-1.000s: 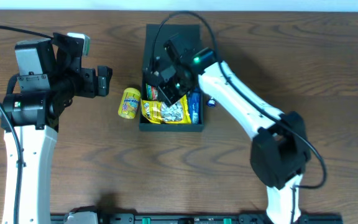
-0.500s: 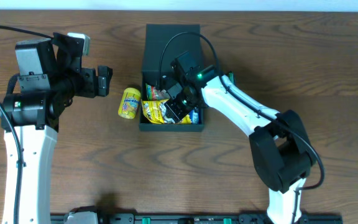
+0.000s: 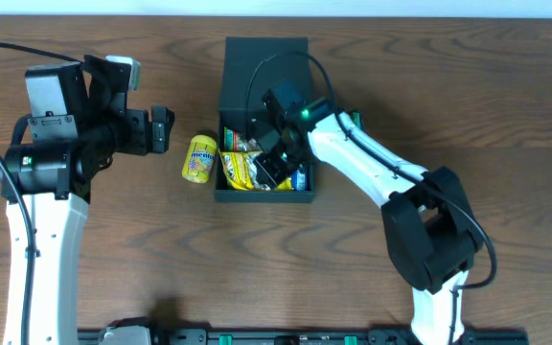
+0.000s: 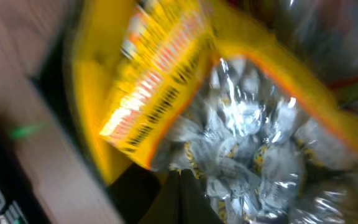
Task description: Pack container
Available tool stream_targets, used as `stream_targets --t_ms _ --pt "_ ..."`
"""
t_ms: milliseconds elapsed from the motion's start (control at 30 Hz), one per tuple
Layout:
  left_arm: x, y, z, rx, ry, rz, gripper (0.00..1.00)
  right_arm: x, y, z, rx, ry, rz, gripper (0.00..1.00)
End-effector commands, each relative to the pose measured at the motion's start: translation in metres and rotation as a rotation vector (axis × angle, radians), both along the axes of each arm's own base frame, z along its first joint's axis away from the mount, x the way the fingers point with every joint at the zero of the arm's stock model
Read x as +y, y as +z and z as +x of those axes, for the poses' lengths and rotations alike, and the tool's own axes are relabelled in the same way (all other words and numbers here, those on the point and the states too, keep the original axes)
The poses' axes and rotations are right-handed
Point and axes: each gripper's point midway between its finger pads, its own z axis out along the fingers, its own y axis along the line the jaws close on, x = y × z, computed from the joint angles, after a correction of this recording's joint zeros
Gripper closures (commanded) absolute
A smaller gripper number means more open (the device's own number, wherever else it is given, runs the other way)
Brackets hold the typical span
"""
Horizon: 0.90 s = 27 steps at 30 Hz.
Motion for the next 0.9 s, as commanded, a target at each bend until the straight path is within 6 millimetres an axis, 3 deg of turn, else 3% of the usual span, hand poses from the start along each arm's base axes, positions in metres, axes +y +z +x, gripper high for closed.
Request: stream_targets --t_ms 0,67,467,567,667,800,867 --pt "0.001 0.007 0.002 -0.015 0.006 -0.009 0.05 0.02 0.05 0.017 -0.127 0.036 0.108 0.99" --pt "0.001 0.007 0.002 -0.015 0.006 -0.009 0.05 0.027 0.052 0.022 -0.158 0.044 0.129 0.99" --pt "0.002 0.01 0.004 -0.029 0.009 -0.005 0.05 0.048 -0.027 -0.009 0.009 0.127 0.072 0.99" --pt "0.002 0.009 0.004 -0.027 0.008 -0.005 0.05 0.046 -0.032 -0.008 0.019 0.122 0.065 0.99" --pt "0.002 0.009 0.003 -0.025 0.006 -0.002 0.05 0.051 0.001 0.001 0.001 0.116 0.129 0.99" --pt "0.003 0.006 0.005 -0.02 0.007 0.008 0.05 0.053 0.075 0.021 -0.08 0.103 0.252 0.99" --pt "0.003 -0.001 0.006 0.003 0.009 0.003 0.05 0.041 0.114 0.039 -0.17 0.069 0.287 0.99"
